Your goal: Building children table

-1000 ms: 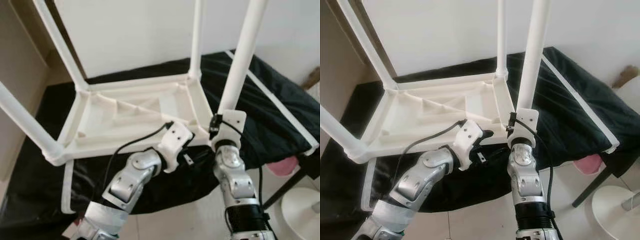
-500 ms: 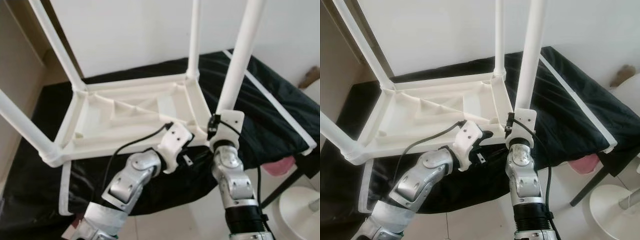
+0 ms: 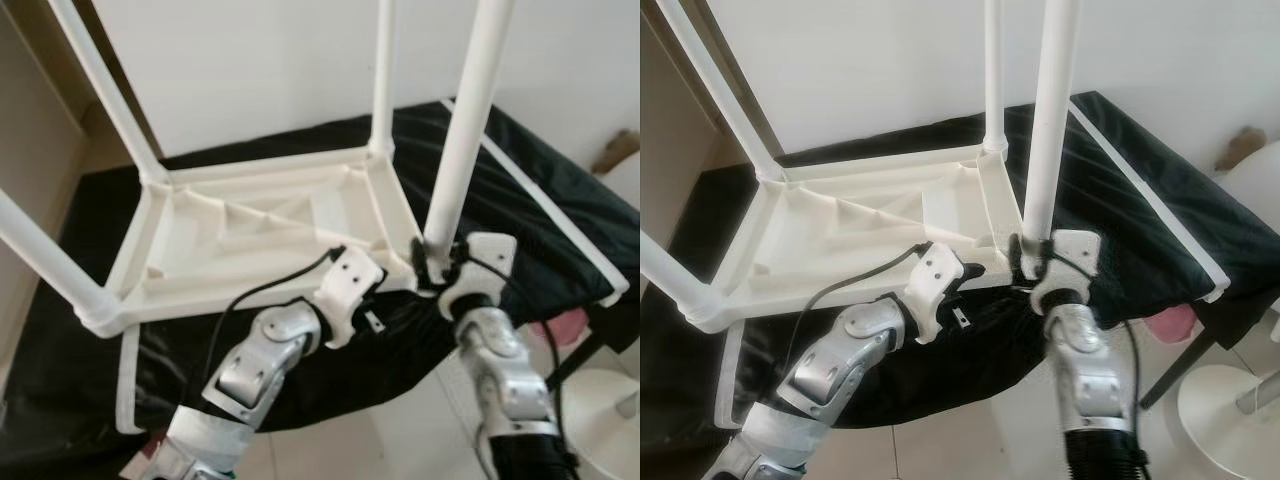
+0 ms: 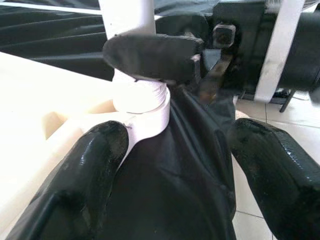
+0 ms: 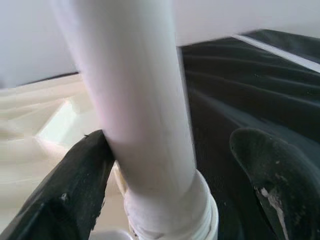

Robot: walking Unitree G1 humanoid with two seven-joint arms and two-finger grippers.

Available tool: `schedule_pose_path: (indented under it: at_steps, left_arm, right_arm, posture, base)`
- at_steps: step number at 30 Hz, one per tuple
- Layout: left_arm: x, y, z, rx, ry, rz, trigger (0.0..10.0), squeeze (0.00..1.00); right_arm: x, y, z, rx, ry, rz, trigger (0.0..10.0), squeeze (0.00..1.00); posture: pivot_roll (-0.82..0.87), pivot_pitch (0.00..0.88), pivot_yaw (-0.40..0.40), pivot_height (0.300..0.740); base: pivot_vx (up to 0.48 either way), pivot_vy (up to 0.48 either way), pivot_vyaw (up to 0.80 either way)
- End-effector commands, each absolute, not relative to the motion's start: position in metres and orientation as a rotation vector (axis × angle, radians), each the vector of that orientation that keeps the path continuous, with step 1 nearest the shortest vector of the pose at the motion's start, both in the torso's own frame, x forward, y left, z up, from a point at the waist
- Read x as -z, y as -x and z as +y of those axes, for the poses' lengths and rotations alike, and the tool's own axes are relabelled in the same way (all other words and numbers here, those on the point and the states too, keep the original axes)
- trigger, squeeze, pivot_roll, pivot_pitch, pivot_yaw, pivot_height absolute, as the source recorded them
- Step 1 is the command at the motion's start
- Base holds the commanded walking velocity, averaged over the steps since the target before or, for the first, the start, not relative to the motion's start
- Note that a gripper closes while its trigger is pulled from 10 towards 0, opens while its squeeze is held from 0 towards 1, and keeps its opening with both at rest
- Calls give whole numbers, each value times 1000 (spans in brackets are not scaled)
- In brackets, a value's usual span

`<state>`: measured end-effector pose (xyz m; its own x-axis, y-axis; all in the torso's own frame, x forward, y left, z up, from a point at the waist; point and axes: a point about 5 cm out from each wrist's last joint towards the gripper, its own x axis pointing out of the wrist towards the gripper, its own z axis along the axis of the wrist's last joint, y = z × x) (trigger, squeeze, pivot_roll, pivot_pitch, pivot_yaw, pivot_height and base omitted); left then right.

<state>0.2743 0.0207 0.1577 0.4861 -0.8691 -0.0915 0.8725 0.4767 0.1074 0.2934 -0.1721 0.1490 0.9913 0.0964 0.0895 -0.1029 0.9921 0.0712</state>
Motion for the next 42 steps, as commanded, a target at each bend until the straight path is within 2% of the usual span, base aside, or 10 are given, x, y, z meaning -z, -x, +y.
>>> schedule_pose_path:
  at_steps: [1, 5, 7, 20, 21, 22, 37, 38, 42]
  left_arm:
    - [-159, -273, 20, 1121, -163, 28, 10000, 0]
    - [-161, -274, 19, 1126, -164, 22, 10000, 0]
    - [-162, -276, 18, 1127, -170, 15, 10000, 0]
    - [-165, -279, 17, 1104, -189, 1, 10000, 0]
    - [-165, -279, 18, 1098, -187, 1, 10000, 0]
    - [-166, -279, 19, 1092, -186, 1, 10000, 0]
    - [-166, -280, 20, 1091, -183, 0, 10000, 0]
    - [-166, -281, 19, 1097, -183, 0, 10000, 0]
    - [-166, -281, 18, 1104, -183, -1, 10000, 0]
  right_arm:
    - [-150, -297, -179, -170, -71, -89, 10000, 0]
    - [-158, -305, -192, -259, -22, -108, 10000, 0]
    - [-160, -319, -190, -395, 71, -73, 10000, 0]
    - [-158, -344, -172, -600, 159, -14, 10000, 0]
    - [-157, -345, -172, -606, 162, -5, 275, 0]
    - [-155, -347, -173, -610, 175, 4, 0, 0]
    - [-135, -339, -193, -576, 187, 72, 0, 0]
    - [-134, -339, -194, -547, 164, 68, 10000, 0]
    - [-134, -338, -193, -515, 153, 65, 10000, 0]
  posture:
    - [-126, 0, 99, 740]
    - [-129, 0, 103, 740]
    - [-132, 0, 106, 740]
    - [-98, 0, 86, 740]
    - [-92, 0, 81, 740]
    - [-90, 0, 80, 740]
    - [-109, 0, 92, 740]
    - [-120, 0, 99, 740]
    - [-128, 0, 102, 740]
  base:
    - [0, 0, 0]
    - [0, 0, 0]
    - [0, 0, 0]
    - [0, 0, 0]
    - [0, 0, 0]
    - [0, 0, 0]
    - [0, 0, 0]
    - [0, 0, 0]
    - [0, 0, 0]
